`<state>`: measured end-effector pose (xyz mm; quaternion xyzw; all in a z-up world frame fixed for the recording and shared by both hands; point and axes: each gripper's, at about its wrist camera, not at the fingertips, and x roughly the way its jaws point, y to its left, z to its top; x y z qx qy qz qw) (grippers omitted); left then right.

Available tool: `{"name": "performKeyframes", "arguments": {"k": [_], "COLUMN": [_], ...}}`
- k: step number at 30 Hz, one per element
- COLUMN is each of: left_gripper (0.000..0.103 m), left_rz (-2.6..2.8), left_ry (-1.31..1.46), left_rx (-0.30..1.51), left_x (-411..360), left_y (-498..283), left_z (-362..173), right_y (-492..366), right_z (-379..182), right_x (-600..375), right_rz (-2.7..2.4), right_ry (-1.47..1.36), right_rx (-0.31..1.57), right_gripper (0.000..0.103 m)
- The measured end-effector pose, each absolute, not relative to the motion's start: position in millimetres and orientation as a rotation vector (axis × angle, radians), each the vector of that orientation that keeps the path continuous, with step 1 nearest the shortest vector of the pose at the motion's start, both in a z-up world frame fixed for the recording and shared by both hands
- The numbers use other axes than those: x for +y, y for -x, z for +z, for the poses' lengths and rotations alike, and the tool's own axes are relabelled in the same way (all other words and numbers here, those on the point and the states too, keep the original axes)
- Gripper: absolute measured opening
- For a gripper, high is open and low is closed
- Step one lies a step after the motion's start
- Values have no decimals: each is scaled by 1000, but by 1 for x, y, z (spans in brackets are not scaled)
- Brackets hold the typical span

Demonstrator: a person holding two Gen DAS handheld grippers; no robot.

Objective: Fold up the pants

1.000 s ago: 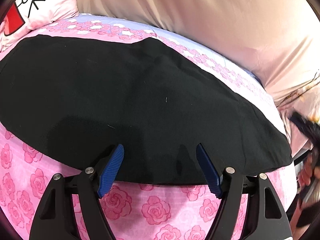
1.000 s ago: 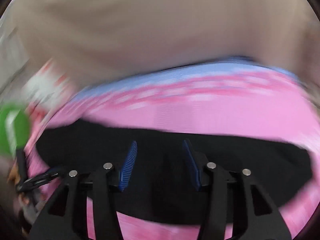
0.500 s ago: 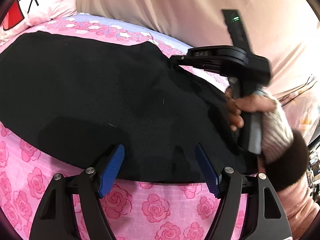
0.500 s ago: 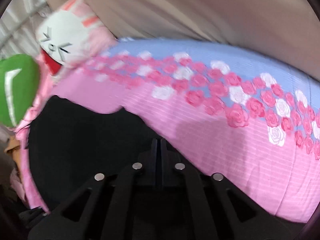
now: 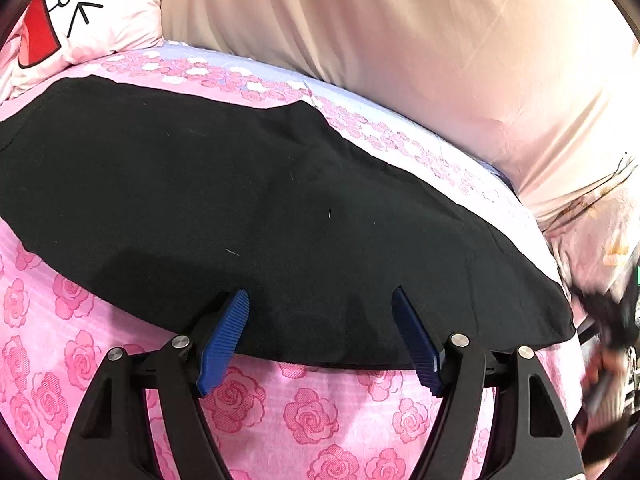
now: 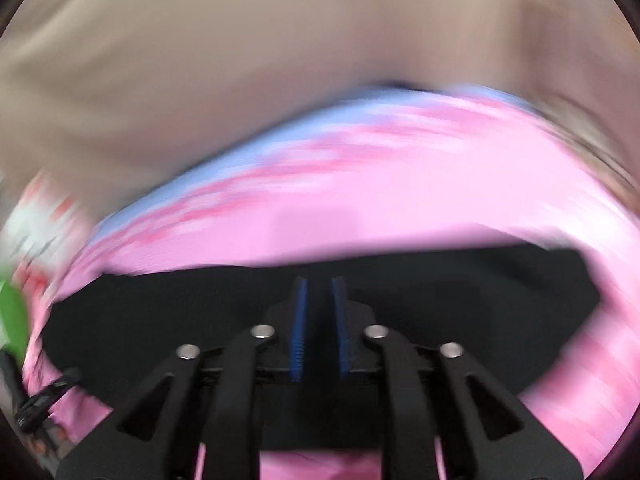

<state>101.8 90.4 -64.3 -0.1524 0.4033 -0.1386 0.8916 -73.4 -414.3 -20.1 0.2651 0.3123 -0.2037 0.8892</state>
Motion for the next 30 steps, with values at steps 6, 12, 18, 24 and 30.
{"name": "performKeyframes", "arguments": {"k": [6, 12, 18, 24, 30], "left_gripper": [71, 73, 74, 74, 74], "left_rz": [-243, -201, -207, -229, -278], "left_ry": [253, 193, 221, 232, 314], "left_rx": [838, 823, 823, 809, 756], "left_x": [76, 69, 75, 76, 92], "left_y": [-100, -96, -99, -98, -86], "left_z": [-63, -60, -61, -60, -53], "right_y": [156, 102, 66, 22, -74], "right_z": [-60, -73, -47, 80, 48], "right_x": [-482, -477, -469, -335, -147], "right_rz": [-483, -365, -323, -26, 371], "right_ry": [-784, -869, -826, -505, -218], "right_rx": [611, 597, 558, 415, 680], "right_gripper": [55, 68, 13, 11, 31]}}
